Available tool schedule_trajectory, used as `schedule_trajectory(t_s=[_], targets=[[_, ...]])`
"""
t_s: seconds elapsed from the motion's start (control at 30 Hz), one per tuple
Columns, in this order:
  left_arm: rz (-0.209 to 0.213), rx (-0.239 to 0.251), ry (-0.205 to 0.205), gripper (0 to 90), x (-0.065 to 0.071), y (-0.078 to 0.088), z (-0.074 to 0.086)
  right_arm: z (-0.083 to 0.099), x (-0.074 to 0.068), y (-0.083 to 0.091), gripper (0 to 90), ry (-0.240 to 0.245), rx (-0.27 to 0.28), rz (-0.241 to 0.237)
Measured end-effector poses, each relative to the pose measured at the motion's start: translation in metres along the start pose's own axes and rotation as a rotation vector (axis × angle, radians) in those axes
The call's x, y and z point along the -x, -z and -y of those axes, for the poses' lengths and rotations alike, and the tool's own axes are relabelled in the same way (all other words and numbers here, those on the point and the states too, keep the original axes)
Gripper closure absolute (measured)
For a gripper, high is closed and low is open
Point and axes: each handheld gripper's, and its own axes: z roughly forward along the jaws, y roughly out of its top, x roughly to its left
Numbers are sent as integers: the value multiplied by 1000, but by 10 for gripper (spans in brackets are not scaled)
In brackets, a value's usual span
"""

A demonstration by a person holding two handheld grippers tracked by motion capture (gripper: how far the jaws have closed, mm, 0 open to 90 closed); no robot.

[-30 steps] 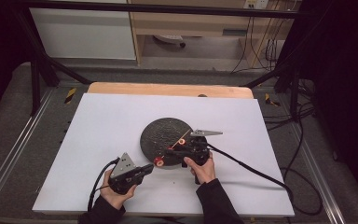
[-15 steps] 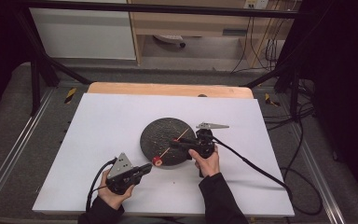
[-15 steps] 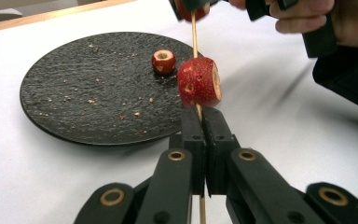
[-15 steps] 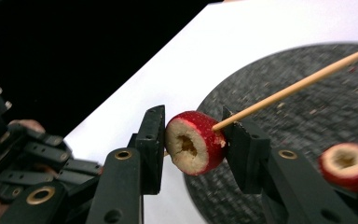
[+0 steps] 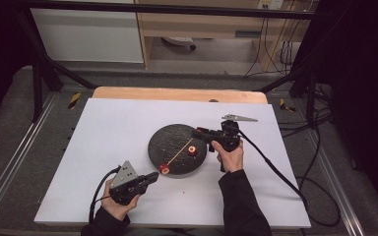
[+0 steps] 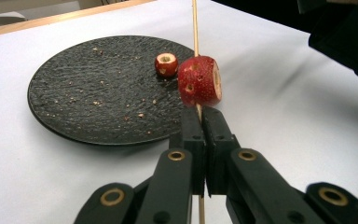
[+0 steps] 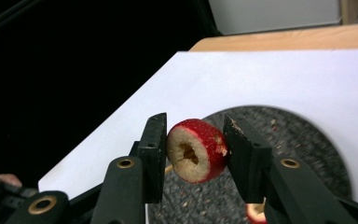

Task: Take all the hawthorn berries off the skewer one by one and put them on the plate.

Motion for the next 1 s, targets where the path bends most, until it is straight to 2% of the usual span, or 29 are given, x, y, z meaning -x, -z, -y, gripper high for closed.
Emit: schedule_trajectory(t_s=[0.03, 0.1, 0.27, 0.4, 0.57, 0.63, 0.67, 0.73, 0.8, 0.83, 0.9, 0.97, 1.0], targets=[[0, -1, 0, 880, 0, 0, 0, 0, 0, 0, 617, 0, 0, 0], [-3, -3, 3, 880, -1, 1, 1, -10, 5, 5, 617, 4, 15, 36], [-12, -3, 13, 880, -5, 4, 2, -20, 14, 11, 617, 6, 23, 81], [-27, 6, 25, 880, -11, 10, 1, -20, 15, 9, 617, 8, 18, 94], [-42, 19, 45, 880, -19, 15, 0, -10, 14, -4, 616, 18, -21, 94], [-49, 24, 57, 879, -22, 16, 0, -4, 14, -14, 616, 21, -45, 93], [-53, 26, 61, 880, -24, 17, 0, 4, 13, -25, 616, 26, -73, 98], [-57, 29, 68, 880, -26, 18, 0, 6, 12, -29, 616, 35, -84, 100], [-60, 32, 71, 880, -27, 19, 0, 13, 11, -39, 615, 38, -104, 99], [-62, 31, 70, 880, -28, 19, 0, 21, 9, -50, 614, 42, -129, 98], [-63, 29, 71, 880, -28, 19, 0, 23, 9, -53, 615, 47, -137, 95], [-61, 27, 71, 880, -28, 18, 0, 37, 10, -65, 614, 59, -178, 101], [-62, 25, 70, 880, -28, 18, 0, 37, 10, -65, 614, 59, -178, 101]])
